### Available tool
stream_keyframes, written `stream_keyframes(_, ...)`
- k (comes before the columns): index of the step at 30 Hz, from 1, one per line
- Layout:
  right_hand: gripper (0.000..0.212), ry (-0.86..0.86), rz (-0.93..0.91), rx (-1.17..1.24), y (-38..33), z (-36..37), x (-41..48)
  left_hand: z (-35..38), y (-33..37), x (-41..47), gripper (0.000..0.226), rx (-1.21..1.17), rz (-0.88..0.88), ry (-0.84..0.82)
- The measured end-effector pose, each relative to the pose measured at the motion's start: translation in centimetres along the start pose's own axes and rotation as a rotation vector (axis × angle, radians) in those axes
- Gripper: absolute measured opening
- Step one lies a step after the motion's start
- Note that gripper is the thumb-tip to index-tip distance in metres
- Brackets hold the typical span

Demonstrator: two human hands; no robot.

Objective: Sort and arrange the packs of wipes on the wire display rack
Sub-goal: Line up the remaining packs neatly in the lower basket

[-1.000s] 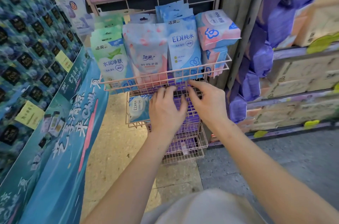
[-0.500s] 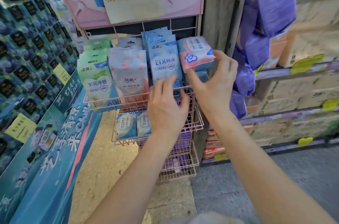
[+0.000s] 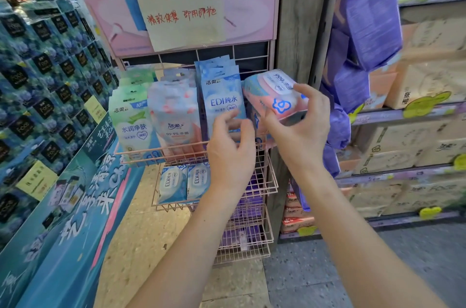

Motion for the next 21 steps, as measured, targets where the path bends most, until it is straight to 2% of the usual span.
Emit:
stream_keyframes(2,0.058,-0.053,-0.048,0.013,0.1,-1.5,-0.5,0.6,0.3,0.7,0.048,-0.117,-0.148,-0.112)
stream_keyframes(5,0.056,-0.130,-0.089,0.092,0.7,-3.2,-0.8,1.2,1.5,1.4,0.070,-0.243,-0.262,-0.202)
stream_keyframes(8,0.058,-0.227,-0.077,0.221,1.0,-4.1,-1.0,1.0,3.2,1.8,0.057,-0.334,-0.305,-0.220)
stream_keyframes(12,0.066,-0.365,-0.043,0.261,0.6,-4.2,-0.6,0.1,4.1,2.0,0.036,-0.465,-0.340,-0.266)
stream_keyframes(14,0.081,-0.466,0.048,0.281,0.5,-3.9,-0.2,-0.6,3.8,1.9,0.033,-0.539,-0.386,-0.214)
stream_keyframes(16,0.103,-0.654,0.163,0.252,1.0,-3.5,-0.1,-1.3,3.3,1.7,0.029,-0.616,-0.397,-0.139)
stream_keyframes(18,0.111,-0.773,0.233,0.166,2.0,-2.6,-0.3,-2.0,2.8,1.6,0.015,-0.656,-0.371,-0.083)
stream_keyframes(19,0.106,-0.732,0.256,0.122,2.3,-2.1,-0.3,-2.2,2.8,1.6,0.010,-0.666,-0.356,-0.069)
stream_keyframes(21,0.088,-0.533,0.286,0.026,2.8,-1.3,-0.1,-2.5,2.8,1.4,0.009,-0.681,-0.336,-0.059)
Point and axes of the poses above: each hand's wrist, its own x-axis towards the middle knuckle, its own z-axis out of the palm, y = z × x, the point moved 2 cm from there along x, towards the middle knuckle, and after that the axes turned 10 degrees about x, right-handed, at the moved point
